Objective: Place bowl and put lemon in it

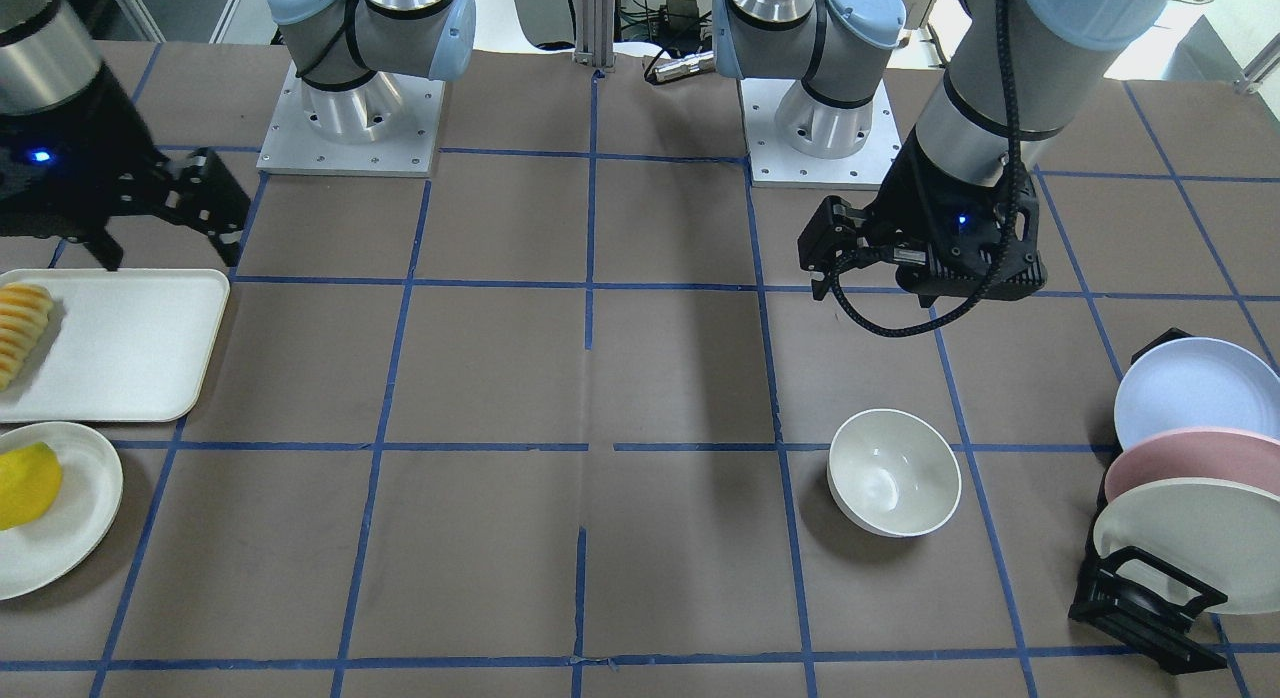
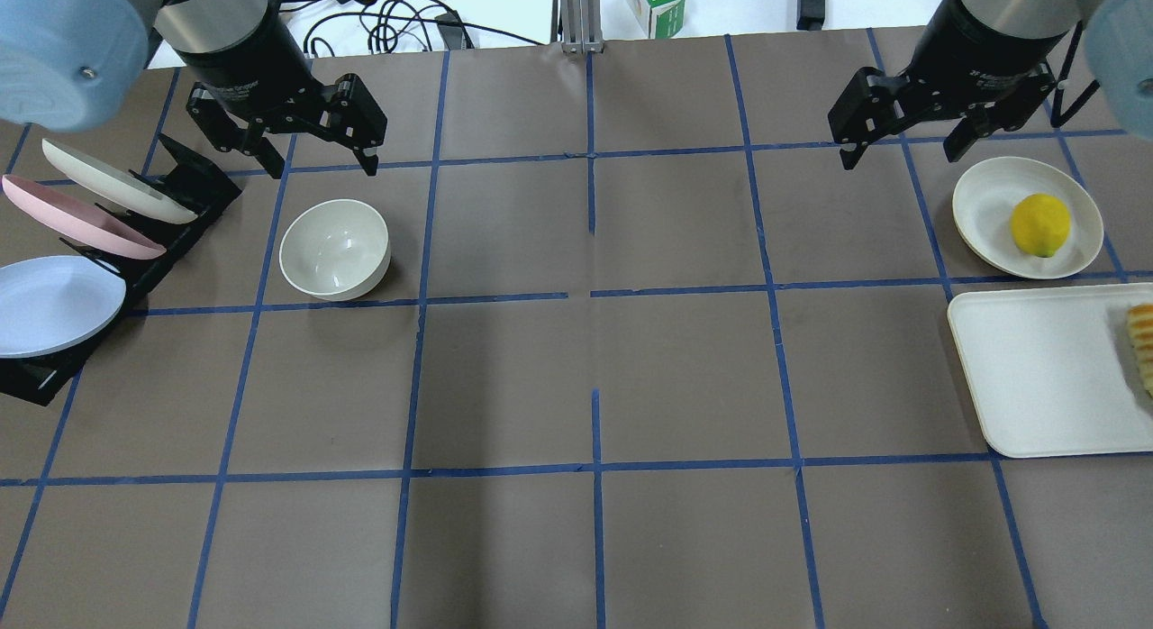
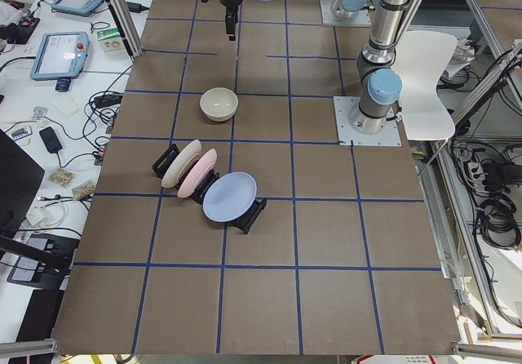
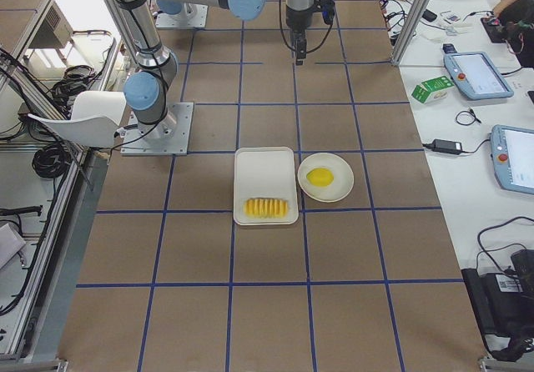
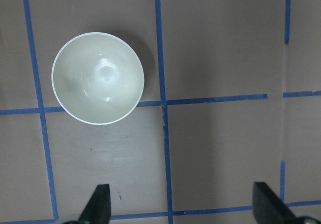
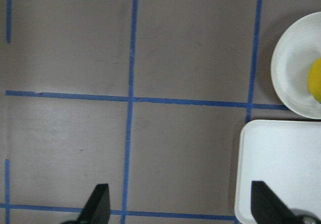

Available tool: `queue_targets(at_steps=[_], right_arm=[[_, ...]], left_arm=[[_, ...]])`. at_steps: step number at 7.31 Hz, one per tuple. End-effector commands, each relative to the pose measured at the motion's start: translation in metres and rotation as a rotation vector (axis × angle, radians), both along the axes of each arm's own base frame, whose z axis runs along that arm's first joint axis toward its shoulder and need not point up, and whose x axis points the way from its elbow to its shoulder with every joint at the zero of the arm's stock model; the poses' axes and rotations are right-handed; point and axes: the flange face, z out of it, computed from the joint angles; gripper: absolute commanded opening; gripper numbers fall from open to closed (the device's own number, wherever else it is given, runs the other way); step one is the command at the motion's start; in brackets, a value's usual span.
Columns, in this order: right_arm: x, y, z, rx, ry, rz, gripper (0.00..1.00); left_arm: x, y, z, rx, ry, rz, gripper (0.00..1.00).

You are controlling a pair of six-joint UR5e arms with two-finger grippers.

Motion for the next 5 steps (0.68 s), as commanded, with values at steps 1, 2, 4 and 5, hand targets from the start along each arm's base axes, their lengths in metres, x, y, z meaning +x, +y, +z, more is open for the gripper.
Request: queue_targets(at_steps=[1, 2, 4, 5], right_arm=[[-0.15, 0.014, -0.011, 0.032, 0.021, 0.002, 1.0], [-0.192, 0.01, -0.023, 0.038, 0.022, -0.049, 1.0], [-0.202, 0.0, -0.015, 0.005, 0.023, -0.074, 1.0], [-0.205, -0.007, -0.032, 0.023, 0.011, -0.077, 1.0]], left_arm=[[0.006, -0.003, 0.0, -0.009, -0.005, 0.009, 1.0], [0.007, -0.006, -0.001, -0.018, 0.002, 0.012, 1.0], [0.01, -0.027, -0.013, -0.069, -0.008, 0.026, 1.0], [0.028, -0.036, -0.022, -0.058, -0.009, 0.052, 1.0]])
